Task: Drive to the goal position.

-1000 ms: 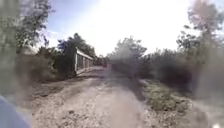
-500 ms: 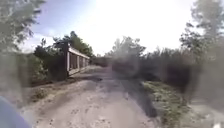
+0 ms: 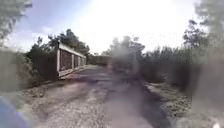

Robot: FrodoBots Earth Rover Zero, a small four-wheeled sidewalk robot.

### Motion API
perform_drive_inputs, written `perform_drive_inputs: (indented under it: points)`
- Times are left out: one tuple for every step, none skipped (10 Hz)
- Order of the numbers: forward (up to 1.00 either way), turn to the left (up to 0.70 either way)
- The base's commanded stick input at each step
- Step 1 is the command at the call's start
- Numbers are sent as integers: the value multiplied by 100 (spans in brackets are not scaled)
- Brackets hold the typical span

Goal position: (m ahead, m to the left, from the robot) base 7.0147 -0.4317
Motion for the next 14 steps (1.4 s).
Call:
perform_drive_inputs:
  points:
    - [100, 27]
    - [100, 27]
    - [100, 27]
    - [100, 27]
    - [100, 27]
    - [100, 27]
    - [100, 3]
    - [100, 0]
    - [100, 0]
    - [100, 18]
    - [100, 27]
    - [100, 27]
    - [100, 7]
    - [100, 0]
